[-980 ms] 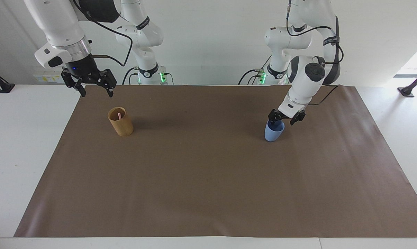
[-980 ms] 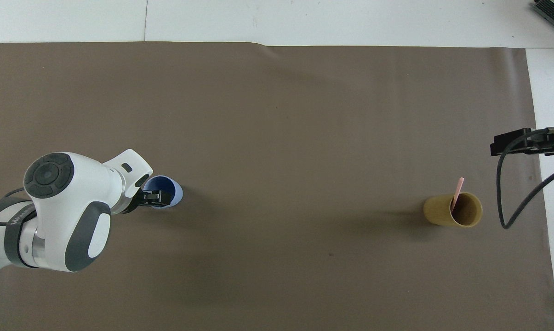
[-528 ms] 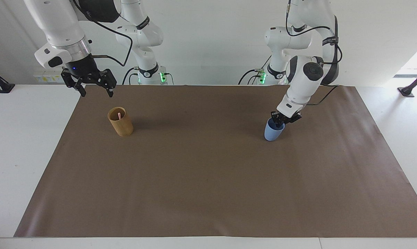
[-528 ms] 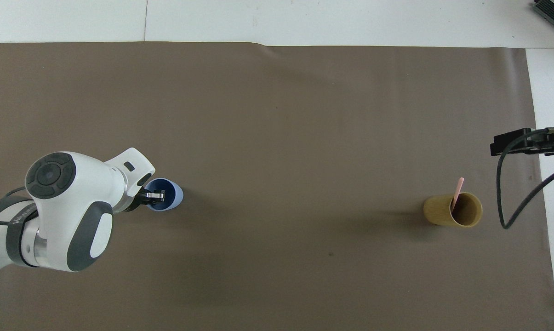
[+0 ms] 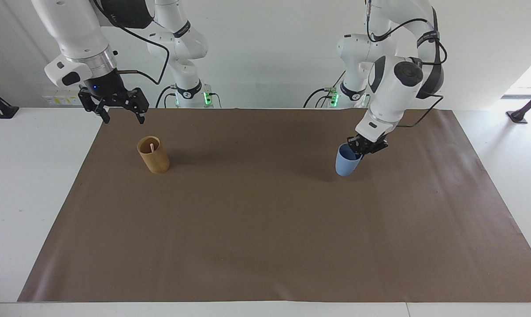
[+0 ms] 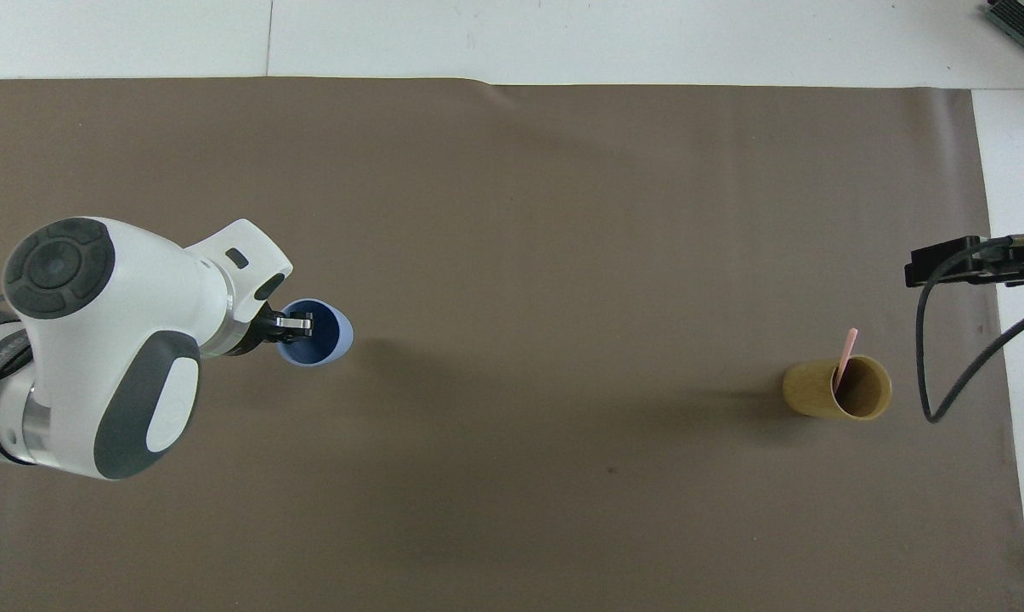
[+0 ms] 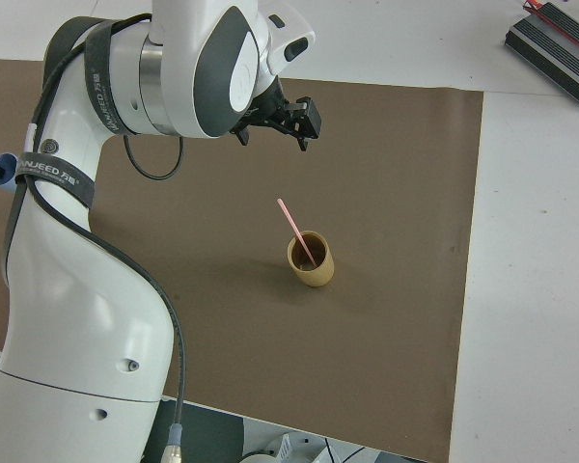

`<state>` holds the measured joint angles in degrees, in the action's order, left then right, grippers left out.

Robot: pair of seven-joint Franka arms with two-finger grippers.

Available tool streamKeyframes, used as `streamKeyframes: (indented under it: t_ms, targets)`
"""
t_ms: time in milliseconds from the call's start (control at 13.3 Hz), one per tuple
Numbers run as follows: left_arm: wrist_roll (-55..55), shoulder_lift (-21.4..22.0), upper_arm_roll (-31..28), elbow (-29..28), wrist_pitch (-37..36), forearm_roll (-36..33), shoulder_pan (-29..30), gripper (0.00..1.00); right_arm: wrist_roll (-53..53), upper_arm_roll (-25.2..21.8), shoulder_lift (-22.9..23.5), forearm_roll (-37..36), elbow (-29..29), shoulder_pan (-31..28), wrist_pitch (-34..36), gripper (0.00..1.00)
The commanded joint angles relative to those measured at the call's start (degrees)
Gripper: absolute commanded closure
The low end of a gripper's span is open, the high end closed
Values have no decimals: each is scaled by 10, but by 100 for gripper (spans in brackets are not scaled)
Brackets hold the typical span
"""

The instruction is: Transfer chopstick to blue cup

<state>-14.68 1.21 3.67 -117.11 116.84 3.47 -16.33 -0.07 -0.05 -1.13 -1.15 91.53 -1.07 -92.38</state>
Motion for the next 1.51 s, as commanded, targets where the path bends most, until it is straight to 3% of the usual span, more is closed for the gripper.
streamKeyframes:
  t_ms: [0, 151, 302, 829, 1357, 1433]
  targets:
    - [-88, -50, -8, 61, -19, 1, -92, 100, 10, 1, -12, 4, 21, -4, -32, 0]
    - [-145, -107, -8, 107, -10, 1, -139, 100, 11, 1, -11, 4, 27, -4, -53, 0]
    - [-155, -125, -7, 112, -1, 1, -168, 100, 22, 1, -12, 3, 31, -3, -55, 0]
    - [-174, -135, -6, 105, 24, 4, -200, 100, 86, 1, -26, 2, 106, -1, -101, 0]
    - [-184, -152, -6, 96, 68, 5, -209, 100, -27, 2, -25, -14, 186, 8, -138, 0]
    - [-184, -157, -6, 96, 69, 5, -209, 100, -36, 6, -22, -31, 198, 11, -139, 10]
